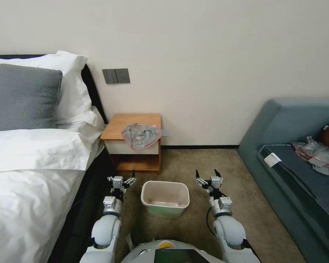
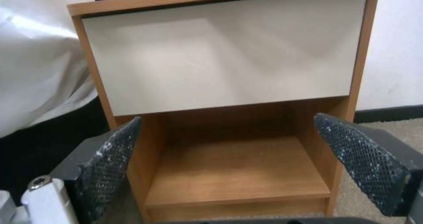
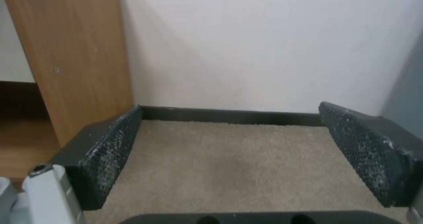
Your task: Pick up the garbage bag from the table and place it over the trash can.
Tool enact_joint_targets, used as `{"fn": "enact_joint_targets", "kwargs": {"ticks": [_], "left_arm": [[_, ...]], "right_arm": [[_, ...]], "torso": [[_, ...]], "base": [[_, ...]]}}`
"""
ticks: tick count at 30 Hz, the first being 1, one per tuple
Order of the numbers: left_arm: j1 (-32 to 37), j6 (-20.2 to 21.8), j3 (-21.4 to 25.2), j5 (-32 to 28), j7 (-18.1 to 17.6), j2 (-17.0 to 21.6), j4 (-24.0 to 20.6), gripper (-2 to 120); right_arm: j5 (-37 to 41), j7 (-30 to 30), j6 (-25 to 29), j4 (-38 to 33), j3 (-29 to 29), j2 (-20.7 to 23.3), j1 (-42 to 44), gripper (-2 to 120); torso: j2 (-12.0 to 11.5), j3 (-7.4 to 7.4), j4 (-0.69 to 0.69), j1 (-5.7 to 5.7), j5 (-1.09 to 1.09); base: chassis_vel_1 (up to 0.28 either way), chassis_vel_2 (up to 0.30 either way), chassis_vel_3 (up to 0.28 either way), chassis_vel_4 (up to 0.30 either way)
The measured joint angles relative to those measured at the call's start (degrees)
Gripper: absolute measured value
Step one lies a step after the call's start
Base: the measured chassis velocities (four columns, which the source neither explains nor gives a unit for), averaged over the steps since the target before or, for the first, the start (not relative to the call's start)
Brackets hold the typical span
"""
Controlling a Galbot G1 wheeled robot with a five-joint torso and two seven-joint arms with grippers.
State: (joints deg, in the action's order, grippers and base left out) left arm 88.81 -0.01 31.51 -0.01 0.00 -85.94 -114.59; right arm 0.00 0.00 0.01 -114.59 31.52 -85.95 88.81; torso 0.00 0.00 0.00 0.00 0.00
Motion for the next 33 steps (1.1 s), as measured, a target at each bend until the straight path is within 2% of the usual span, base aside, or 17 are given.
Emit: {"fn": "enact_joint_targets", "kwargs": {"ticks": [33], "left_arm": [[0.0,0.0,0.0,0.0,0.0,0.0,0.0,100]], "right_arm": [[0.0,0.0,0.0,0.0,0.0,0.0,0.0,100]], "torso": [[0.0,0.0,0.0,0.0,0.0]], "base": [[0.0,0.0,0.0,0.0]]}}
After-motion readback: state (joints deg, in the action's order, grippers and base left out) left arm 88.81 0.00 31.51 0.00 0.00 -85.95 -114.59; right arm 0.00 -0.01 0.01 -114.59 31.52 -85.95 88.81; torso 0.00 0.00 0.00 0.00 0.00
